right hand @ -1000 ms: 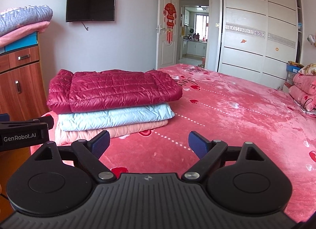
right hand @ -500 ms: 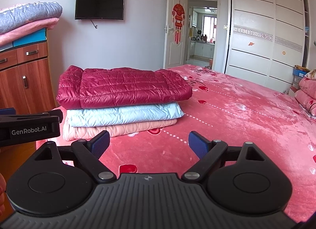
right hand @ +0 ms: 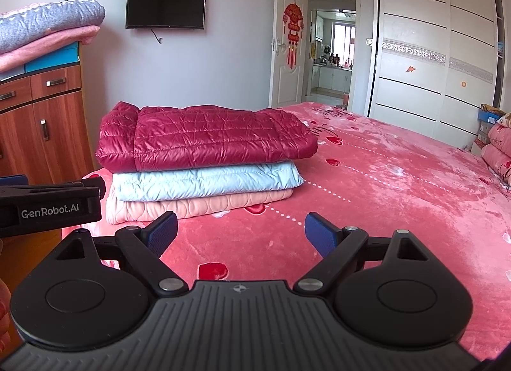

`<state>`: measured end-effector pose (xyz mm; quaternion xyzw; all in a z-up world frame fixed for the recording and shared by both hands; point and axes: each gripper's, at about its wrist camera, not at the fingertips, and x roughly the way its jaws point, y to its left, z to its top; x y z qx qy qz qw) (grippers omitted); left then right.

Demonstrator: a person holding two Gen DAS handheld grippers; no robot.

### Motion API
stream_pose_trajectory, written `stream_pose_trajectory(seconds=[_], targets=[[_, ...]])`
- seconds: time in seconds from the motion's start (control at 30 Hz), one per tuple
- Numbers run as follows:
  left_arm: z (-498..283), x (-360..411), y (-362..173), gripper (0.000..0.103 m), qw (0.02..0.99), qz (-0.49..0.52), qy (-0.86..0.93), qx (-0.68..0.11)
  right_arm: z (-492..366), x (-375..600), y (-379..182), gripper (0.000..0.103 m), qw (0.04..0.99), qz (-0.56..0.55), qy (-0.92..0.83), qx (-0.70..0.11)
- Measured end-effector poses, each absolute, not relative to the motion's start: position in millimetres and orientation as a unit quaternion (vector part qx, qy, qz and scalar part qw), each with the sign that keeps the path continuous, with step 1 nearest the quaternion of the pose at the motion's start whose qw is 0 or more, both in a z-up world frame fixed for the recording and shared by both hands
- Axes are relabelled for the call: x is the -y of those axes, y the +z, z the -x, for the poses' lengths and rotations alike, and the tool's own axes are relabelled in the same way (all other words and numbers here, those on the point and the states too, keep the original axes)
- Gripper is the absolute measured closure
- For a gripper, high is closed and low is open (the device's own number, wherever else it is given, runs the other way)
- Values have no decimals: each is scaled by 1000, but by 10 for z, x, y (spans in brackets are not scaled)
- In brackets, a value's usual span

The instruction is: Fold large clothes

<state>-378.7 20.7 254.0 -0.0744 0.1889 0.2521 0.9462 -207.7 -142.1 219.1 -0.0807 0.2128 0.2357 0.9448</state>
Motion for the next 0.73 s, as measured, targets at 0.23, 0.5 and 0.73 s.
stream_pose_trajectory(seconds=[0.23, 0.5, 0.73], targets=[[3786, -212, 2513, 1, 946, 79, 252, -189, 2092, 1439, 2195, 0, 944, 81, 236, -214], [3769, -261, 2474, 1, 949, 98, 234, -189, 2080, 1457, 2197, 0, 944, 78, 235, -219], [3727, -195, 2450, 1, 953, 98, 216, -188, 2031, 1501, 2198, 0, 944, 71, 230, -224]])
